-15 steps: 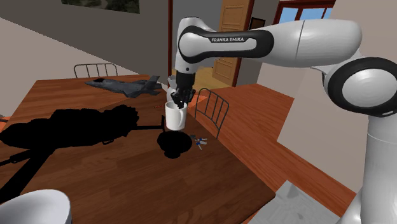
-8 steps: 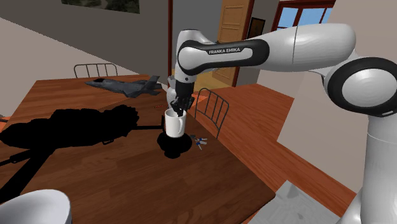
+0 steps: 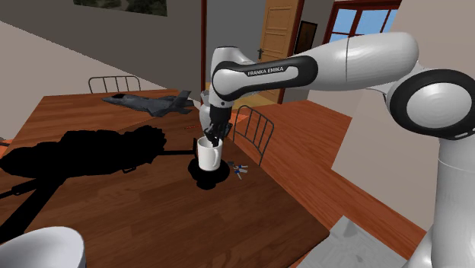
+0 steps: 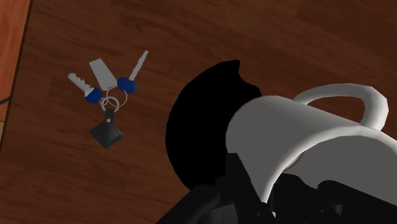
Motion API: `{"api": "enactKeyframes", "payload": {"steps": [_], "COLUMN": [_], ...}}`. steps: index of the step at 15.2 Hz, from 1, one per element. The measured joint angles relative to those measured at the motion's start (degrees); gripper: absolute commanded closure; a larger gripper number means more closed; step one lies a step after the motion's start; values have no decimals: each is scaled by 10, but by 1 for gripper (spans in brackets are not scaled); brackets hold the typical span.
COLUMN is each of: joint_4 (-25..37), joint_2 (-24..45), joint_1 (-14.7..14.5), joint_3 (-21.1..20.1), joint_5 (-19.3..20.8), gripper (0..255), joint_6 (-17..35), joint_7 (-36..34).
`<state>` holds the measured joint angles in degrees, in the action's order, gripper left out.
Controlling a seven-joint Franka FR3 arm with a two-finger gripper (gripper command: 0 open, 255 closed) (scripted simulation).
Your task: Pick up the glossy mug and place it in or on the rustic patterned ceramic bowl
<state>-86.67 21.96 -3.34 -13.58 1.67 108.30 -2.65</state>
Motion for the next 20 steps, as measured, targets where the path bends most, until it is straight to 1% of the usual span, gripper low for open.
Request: {"api": "enactKeyframes", "payload": {"steps": [4, 5, 11, 16, 20], "joint_4": [-1, -1, -1, 58, 64], "joint_2": [0, 0, 0, -6, -6], "joint_1": [0, 0, 0, 1, 0], "joint_3": [0, 0, 0, 0, -1], "joint_5": [0, 0, 0, -2, -2], "gripper": [255, 0, 0, 0, 0], "joint_6": [1, 1, 1, -62, -69], "joint_7": [0, 0, 0, 2, 1]}}
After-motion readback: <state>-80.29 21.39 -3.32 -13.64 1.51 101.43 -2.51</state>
